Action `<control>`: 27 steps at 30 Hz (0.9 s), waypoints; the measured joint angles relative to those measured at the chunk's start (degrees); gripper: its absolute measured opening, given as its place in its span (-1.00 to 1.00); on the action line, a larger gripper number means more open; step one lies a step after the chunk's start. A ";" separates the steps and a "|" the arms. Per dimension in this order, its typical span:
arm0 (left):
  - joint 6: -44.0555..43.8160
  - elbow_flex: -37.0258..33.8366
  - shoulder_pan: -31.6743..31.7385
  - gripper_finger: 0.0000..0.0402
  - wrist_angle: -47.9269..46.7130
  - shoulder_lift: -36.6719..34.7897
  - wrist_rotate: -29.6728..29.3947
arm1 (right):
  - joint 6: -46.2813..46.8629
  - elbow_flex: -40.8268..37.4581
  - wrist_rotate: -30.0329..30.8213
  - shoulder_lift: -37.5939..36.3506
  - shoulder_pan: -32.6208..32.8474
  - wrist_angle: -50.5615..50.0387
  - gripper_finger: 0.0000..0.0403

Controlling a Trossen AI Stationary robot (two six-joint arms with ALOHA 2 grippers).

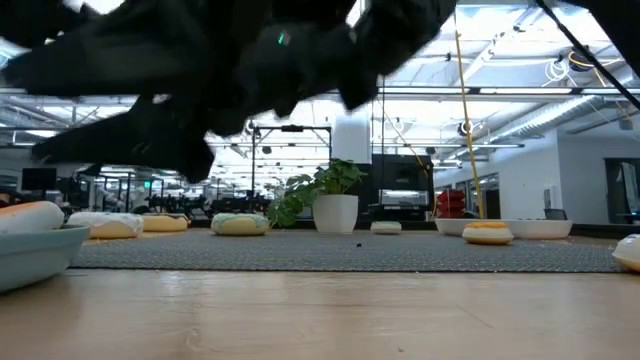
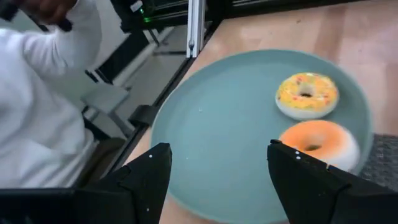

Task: Pick & Place donuts
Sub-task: Put the small yellow donut on the blue plate

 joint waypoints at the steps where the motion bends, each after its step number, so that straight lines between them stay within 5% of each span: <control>1: 0.38 0.00 0.02 0.06 -1.96 0.50 1.18 | -0.95 0.00 0.00 -1.30 -0.06 -2.71 0.22; 7: -4.38 0.00 -0.24 0.06 -1.95 8.46 3.26 | -4.27 0.01 3.89 -12.28 -0.03 -24.12 0.22; 15: -10.20 3.92 -3.68 0.06 -1.14 27.76 4.29 | -3.04 0.04 23.38 -25.62 3.17 -49.14 0.22; 21: -8.50 14.27 -6.06 0.06 -8.82 40.92 1.05 | 0.73 0.04 37.58 -31.88 6.11 -57.78 0.22; 27: -9.87 21.42 -5.65 0.06 -17.28 49.04 -1.11 | 1.98 0.02 42.38 -34.53 8.56 -59.91 0.22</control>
